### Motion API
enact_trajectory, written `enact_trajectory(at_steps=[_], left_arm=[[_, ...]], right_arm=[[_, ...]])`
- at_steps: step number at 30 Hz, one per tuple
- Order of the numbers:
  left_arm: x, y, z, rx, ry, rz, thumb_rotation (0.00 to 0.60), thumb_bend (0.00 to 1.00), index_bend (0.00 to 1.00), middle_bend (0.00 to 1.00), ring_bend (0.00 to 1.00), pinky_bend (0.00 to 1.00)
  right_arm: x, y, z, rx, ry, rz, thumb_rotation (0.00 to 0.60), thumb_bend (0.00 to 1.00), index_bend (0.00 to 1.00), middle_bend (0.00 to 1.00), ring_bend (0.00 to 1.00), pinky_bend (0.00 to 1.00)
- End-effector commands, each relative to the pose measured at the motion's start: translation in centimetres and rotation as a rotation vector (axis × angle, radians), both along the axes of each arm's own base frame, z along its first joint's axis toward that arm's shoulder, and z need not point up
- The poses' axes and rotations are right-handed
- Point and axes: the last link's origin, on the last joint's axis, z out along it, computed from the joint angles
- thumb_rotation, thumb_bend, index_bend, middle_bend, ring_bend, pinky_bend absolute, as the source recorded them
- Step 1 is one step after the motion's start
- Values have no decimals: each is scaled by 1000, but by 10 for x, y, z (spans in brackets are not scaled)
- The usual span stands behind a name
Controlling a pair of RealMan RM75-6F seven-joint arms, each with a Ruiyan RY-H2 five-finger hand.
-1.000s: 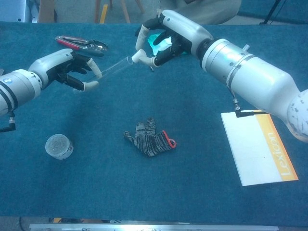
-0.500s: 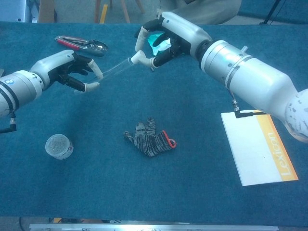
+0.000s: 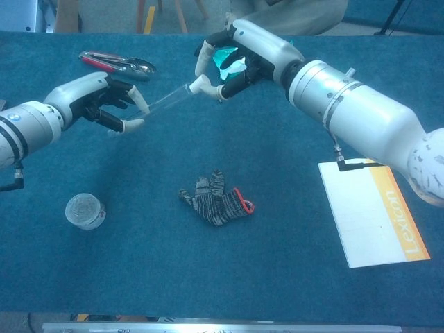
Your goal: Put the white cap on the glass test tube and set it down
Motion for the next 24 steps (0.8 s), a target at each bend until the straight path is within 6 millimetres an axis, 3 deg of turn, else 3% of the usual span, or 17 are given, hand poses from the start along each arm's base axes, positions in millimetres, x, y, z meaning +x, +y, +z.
enact_trajectory(at_steps=[1,24], left_arm=[[0,-1,-1,0,3,-1,600,342,549,322,164,127],[1,0,-1,-6,3,5,600,342,548,322,165,127]], right_arm=[[0,0,0,-1,-2,-1,600,317,583,254,71,234],[1,1,-3,11,-6,-3,600,317,583,254,71,235]])
